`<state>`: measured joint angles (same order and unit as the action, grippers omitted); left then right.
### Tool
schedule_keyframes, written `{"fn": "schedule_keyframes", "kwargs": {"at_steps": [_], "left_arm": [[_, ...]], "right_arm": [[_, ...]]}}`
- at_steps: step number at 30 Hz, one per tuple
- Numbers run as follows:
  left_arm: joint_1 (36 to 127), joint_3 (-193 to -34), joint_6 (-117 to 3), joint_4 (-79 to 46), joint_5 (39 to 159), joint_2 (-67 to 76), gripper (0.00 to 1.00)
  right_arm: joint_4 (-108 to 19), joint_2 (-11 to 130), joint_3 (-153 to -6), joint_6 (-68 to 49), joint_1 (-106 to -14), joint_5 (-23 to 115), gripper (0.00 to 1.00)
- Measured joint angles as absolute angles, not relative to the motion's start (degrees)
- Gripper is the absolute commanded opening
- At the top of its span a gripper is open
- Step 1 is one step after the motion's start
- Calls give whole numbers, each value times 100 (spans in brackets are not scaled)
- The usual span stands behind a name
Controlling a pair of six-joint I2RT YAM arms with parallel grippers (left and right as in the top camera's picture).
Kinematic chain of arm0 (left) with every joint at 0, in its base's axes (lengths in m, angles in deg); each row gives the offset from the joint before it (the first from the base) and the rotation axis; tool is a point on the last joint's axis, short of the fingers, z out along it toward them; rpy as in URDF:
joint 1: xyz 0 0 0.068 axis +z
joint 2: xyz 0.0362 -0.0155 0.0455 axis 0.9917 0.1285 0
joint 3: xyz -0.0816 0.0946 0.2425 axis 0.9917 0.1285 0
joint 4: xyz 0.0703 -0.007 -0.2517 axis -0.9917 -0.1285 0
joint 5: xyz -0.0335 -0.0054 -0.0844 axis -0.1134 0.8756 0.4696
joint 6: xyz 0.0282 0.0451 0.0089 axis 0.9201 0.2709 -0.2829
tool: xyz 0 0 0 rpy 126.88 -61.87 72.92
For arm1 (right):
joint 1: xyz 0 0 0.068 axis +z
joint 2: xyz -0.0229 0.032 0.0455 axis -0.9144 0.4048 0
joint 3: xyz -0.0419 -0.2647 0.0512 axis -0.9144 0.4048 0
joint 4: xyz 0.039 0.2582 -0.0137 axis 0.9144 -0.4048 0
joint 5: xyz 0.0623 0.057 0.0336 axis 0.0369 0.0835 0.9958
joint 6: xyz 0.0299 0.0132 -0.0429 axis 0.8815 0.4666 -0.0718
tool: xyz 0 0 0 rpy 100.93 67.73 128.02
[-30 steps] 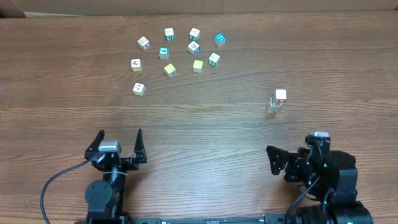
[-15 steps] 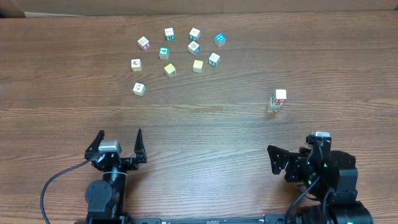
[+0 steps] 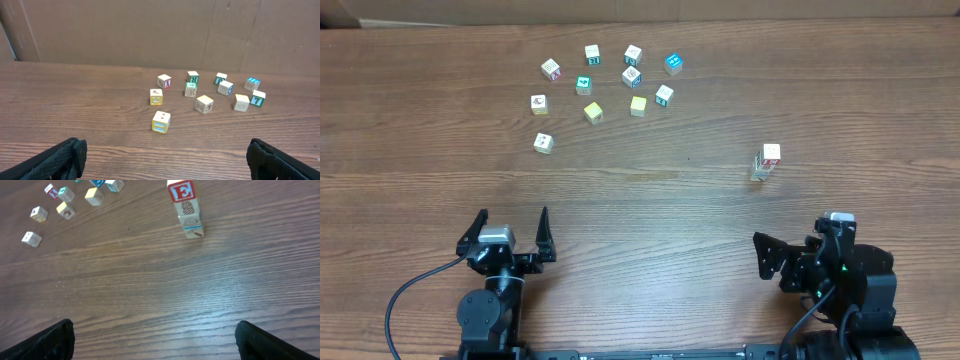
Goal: Form a tower
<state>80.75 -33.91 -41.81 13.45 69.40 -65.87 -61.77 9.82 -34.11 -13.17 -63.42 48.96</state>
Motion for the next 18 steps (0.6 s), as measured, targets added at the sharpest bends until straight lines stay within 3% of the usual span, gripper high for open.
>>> {"fn": "schedule_keyframes", "kwargs": {"at_steps": [18], "left_arm": [[8075,-3391,-4181,1343,6940,-6587,99]], "right_arm": [[-3353,541,-3352,-2161,-6342,4674,100]]}}
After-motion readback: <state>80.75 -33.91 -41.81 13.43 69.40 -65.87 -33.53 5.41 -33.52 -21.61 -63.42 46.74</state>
